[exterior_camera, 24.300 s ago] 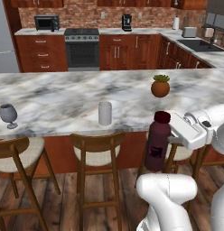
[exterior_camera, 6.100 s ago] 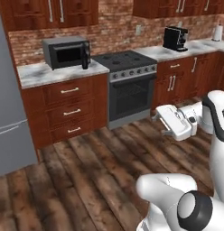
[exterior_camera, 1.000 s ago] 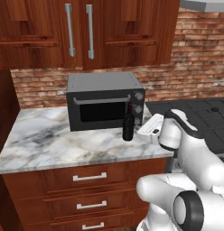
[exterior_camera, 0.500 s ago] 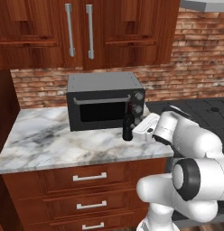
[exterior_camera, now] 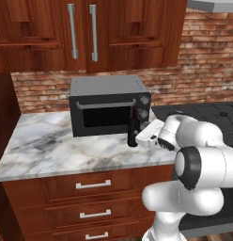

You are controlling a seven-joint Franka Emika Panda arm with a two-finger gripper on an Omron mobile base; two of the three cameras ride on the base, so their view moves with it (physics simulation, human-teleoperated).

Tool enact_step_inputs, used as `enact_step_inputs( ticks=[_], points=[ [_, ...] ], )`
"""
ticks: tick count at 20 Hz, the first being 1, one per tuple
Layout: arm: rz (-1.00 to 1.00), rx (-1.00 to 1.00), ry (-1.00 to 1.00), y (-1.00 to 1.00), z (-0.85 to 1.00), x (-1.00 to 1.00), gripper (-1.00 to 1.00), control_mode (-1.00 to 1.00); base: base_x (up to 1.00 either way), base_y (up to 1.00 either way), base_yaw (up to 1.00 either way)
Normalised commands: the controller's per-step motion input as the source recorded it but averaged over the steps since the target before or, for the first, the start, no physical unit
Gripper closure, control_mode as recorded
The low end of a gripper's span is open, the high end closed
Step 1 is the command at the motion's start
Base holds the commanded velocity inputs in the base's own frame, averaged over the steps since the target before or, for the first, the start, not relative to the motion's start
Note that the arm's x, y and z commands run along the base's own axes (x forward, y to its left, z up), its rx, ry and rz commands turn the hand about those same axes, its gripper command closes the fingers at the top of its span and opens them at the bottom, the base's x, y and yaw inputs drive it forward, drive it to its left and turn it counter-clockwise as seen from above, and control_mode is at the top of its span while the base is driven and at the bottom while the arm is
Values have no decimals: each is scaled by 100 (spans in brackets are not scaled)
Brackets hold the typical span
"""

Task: There is a wine glass and glass cup on the dining counter. Place the wine bottle next to the wine glass and the juice bottle next to the glass cup.

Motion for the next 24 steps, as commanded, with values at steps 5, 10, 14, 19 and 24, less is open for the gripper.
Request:
enact_step_inputs(
  ticks=[5,10,14,19,24],
  points=[
    [-1,0,-1,0,-2,17,-100,-100,0,0,0],
    [0,-1,-1,1,0,6,-100,-100,0,0,0],
    [0,-2,0,6,0,8,-100,-100,0,0,0],
    [-1,-3,0,7,0,13,-100,-100,0,0,0],
    [-2,-2,0,2,0,7,-100,-100,0,0,0]
  ],
)
